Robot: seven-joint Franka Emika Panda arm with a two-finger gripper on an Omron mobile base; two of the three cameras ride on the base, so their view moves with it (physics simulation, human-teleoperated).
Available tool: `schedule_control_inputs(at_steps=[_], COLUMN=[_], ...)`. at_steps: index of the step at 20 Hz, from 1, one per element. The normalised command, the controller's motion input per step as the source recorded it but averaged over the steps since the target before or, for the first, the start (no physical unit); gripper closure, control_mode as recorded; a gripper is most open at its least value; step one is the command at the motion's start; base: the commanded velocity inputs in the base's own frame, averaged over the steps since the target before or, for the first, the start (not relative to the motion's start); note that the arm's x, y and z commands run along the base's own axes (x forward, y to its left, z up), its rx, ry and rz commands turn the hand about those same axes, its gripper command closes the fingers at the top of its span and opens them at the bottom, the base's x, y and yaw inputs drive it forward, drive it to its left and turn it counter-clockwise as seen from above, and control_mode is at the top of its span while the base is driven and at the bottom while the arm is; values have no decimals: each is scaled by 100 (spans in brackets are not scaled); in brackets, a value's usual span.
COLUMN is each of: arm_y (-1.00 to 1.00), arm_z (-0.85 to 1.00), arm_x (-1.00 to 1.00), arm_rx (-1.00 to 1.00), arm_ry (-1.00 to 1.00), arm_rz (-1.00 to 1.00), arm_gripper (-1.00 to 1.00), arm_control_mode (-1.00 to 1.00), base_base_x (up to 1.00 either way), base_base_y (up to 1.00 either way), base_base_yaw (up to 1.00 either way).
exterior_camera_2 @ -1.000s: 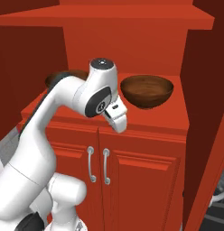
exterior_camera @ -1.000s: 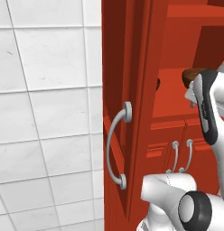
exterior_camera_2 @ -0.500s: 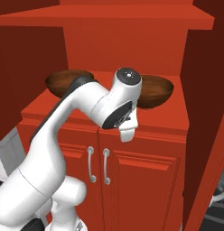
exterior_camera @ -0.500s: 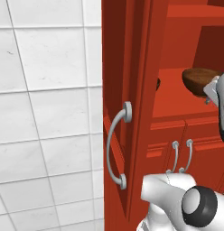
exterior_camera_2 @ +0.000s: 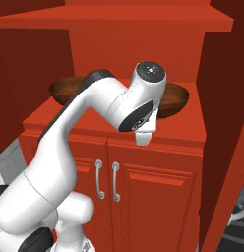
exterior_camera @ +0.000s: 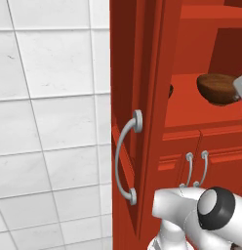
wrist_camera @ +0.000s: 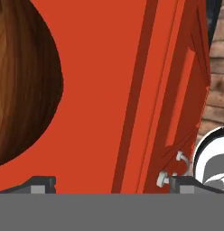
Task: Pick up the bowls from the cabinet and place each bowl in front of a stool on the dining counter.
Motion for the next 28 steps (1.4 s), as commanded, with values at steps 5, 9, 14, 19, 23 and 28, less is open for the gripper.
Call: schedule_control_inputs(at_steps=[5, 9, 14, 19, 23, 28], arm_y=[-3, -9, -4, 0, 0, 0], arm_z=[28, -2, -8, 0, 0, 0], arm_x=[11, 1, 9, 37, 55, 46], arm_rx=[1, 9, 9, 2, 0, 0], arm_ry=[-2, -12, -7, 0, 0, 0], arm_rz=[-1, 0, 0, 0, 0, 0], arm_gripper=[-100, -100, -100, -100, -100, -100], arm_control_mode=[-100, -100, -100, -100, -100, -100], base_base_x=[0, 0, 0, 0, 0, 0], base_base_y=[0, 0, 0, 0, 0, 0], base_base_yaw=[0, 0, 0, 0, 0, 0])
